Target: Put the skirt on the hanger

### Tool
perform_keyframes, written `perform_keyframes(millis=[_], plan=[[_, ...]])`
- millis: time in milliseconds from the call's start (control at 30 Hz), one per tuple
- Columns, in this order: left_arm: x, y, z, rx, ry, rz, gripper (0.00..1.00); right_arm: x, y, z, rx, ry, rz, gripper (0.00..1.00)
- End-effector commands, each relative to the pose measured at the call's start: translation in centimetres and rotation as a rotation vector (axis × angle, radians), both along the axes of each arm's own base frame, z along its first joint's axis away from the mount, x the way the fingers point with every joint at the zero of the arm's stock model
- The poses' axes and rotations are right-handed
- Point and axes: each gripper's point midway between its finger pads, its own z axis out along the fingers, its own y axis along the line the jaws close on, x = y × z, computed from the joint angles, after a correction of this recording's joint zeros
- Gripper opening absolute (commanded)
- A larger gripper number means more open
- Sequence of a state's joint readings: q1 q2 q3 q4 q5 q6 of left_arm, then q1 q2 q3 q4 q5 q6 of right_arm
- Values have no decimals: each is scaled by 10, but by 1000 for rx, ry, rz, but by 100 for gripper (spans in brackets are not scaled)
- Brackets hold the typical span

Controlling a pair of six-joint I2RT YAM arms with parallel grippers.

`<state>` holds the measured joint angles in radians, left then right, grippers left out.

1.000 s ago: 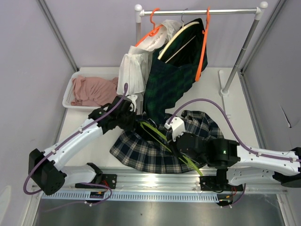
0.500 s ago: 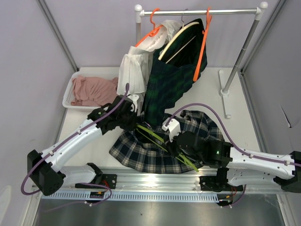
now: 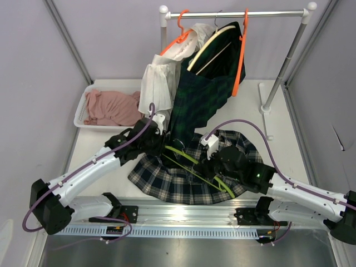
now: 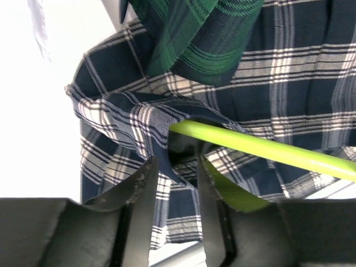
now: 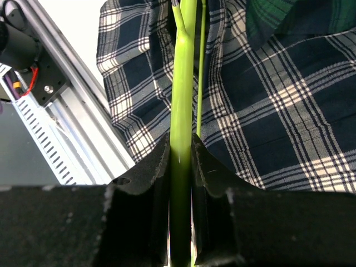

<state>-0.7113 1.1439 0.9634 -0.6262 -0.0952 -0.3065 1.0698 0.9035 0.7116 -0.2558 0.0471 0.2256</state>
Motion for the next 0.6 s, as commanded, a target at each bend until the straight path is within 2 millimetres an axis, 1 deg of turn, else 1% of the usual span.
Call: perform_keyframes(millis=[0,133,233,300,400,433,467,567], plan=[[13,8,18,36,-140,28,43,0,13,26,110,-42,51,0],[16,6,12,88,-168,-10,52,0,11,23,106,-37,56,0],[15,4,3,163,-177,-47,56,2,9,23,109,-31,63,0],[16,1,-1,189,-168,-65,56,3,10,23,109,-29,66,0],[17,-2,-1,203,-174,-91,57,5,9,21,102,-27,67,0],[18,-5,4,197,-180,-101,57,5,9,21,102,-28,66,0],[16,-8,4,207,-185,-130,58,6,8,20,100,-27,64,0],[13,-9,9,246,-224,-193,59,9,7,21,109,-17,70,0]])
